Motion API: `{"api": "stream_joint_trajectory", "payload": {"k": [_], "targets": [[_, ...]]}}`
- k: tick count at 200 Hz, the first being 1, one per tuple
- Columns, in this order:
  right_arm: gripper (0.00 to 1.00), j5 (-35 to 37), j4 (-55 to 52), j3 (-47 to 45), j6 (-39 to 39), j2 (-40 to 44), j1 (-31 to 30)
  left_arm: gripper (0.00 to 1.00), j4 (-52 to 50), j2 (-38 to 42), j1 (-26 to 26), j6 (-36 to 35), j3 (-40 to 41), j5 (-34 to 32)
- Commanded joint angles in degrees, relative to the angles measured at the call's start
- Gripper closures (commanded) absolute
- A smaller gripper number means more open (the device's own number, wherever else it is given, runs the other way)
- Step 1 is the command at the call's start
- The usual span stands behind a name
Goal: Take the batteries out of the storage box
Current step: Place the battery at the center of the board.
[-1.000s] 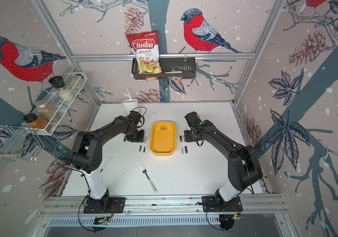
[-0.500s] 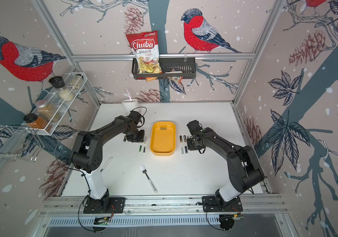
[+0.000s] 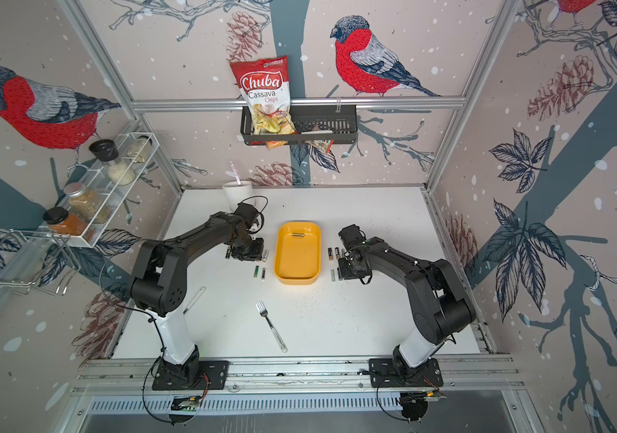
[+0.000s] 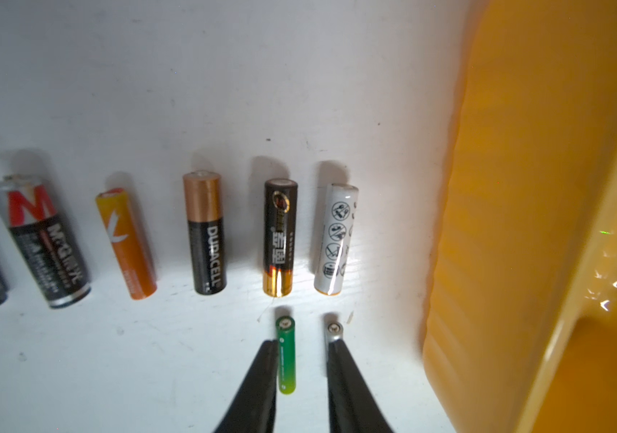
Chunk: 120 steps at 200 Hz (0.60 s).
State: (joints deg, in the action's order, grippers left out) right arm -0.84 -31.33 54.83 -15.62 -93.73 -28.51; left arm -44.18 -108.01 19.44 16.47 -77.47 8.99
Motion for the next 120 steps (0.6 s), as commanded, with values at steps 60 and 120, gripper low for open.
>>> {"api": "stream_joint_trajectory", "payload": {"k": [60, 120], "targets": [[0.77, -0.7, 1.6, -0.6, -0.7, -1.8, -0.1, 0.72, -0.6, 0.7, 0.0, -0.2, 0.9, 0.5], [0.77, -0.6, 1.5, -0.7, -0.5, -2.4, 0.0, 0.72, -0.6, 0.6, 0.0, -0.1, 0.9, 0.5]]}}
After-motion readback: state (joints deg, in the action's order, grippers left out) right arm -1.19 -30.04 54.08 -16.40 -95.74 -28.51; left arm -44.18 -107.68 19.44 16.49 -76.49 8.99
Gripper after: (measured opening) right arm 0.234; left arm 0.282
